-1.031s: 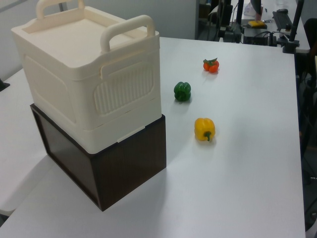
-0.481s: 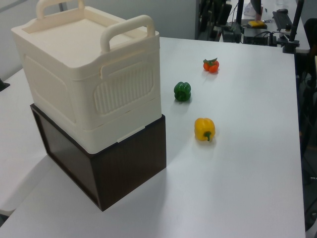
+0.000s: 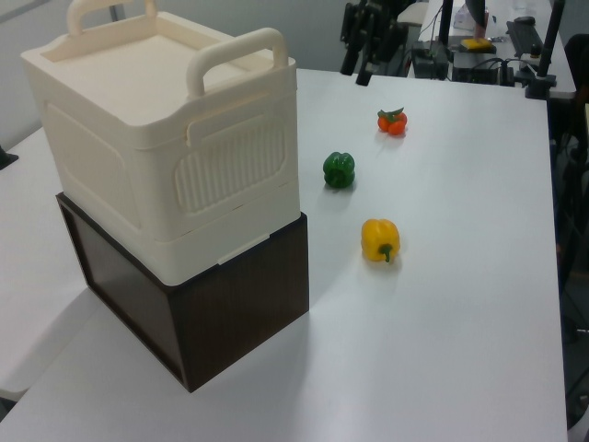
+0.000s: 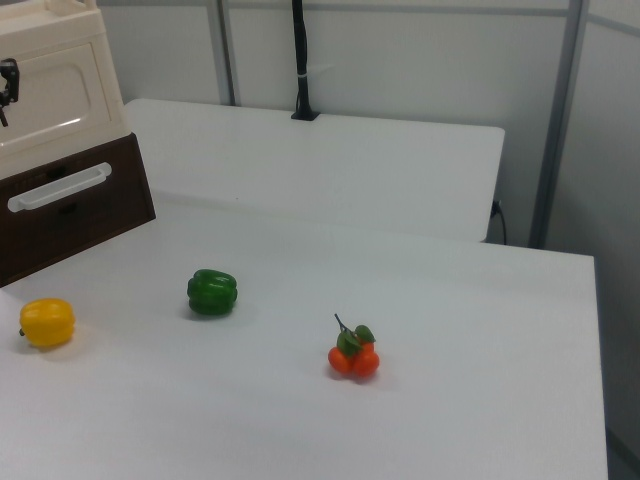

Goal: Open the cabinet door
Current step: 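Move the gripper down to the orange handle on the cream door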

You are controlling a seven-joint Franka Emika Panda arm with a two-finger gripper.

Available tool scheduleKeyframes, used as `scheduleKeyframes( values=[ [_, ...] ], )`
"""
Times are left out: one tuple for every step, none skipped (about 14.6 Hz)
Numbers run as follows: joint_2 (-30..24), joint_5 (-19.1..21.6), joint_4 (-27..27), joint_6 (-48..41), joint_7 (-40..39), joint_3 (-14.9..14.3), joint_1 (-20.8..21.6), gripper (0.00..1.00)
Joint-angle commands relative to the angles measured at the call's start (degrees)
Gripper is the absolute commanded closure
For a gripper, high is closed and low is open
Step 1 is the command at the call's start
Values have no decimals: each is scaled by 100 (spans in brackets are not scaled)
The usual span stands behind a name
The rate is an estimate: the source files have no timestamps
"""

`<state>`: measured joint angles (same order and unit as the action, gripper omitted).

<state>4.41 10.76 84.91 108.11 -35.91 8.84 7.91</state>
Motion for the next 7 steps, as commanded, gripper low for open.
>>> scheduleKeyframes(
  values=[
    [279, 101, -107, 578, -100, 214, 53, 55],
    [314, 93, -107, 693, -100, 276, 70, 57],
    [341, 92, -107, 859, -100, 294, 105, 62],
    [410, 92, -107, 1026, -74, 329, 140, 62],
    [446, 92, -107, 1141, -48, 373, 150, 62],
    [481, 92, -107, 1247, -48, 417, 158, 62],
    [516, 92, -107, 1317, -48, 478, 158, 62]
  ],
)
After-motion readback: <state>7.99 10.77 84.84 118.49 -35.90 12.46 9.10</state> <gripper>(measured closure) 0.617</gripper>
